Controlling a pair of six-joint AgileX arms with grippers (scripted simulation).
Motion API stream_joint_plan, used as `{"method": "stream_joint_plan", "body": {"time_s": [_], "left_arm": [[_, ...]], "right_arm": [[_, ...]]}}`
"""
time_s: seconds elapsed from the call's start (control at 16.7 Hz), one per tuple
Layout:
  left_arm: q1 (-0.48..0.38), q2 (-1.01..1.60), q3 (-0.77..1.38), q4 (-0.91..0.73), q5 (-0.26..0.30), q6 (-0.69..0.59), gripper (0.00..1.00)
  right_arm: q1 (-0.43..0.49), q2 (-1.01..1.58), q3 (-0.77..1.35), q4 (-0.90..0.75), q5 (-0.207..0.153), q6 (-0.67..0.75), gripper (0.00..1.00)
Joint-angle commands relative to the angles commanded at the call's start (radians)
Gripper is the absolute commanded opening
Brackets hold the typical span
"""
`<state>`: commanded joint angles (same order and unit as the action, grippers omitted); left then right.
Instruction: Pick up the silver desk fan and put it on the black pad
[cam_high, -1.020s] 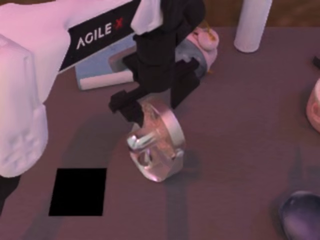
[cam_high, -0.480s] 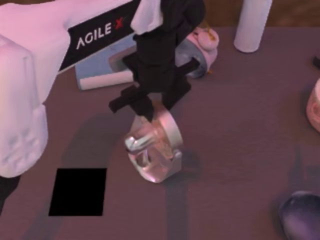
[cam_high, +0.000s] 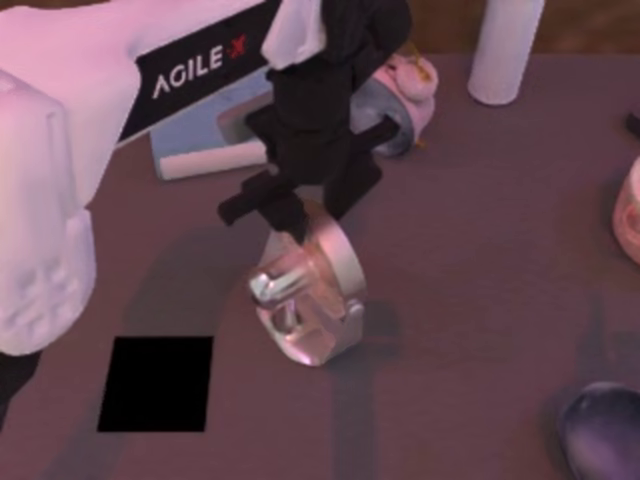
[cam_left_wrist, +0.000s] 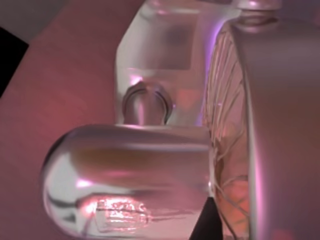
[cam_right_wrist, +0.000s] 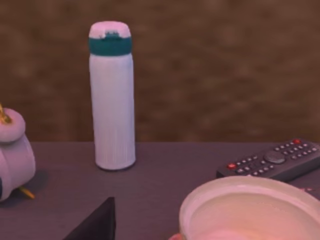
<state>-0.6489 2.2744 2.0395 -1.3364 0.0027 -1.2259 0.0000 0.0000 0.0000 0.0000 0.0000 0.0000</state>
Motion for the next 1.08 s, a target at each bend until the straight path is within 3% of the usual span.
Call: {"method": "stream_joint_plan", "body": {"time_s": [0.54,0.9,1.08], "left_arm": [[0.017,0.032,0.246,-0.213,0.000,-0.002,0.00],[0.012,0.025,0.249,-0.218,0.000,0.010,0.00],[0.014,-0.011,0.218,-0.208,-0.003,0.104,0.00]], "right_arm": [[0.000,0.000,0.000,0.000,0.000,0.000,1.00],[0.000,0.000,0.000,0.000,0.000,0.000,1.00],[0.000,0.000,0.000,0.000,0.000,0.000,1.00]]}}
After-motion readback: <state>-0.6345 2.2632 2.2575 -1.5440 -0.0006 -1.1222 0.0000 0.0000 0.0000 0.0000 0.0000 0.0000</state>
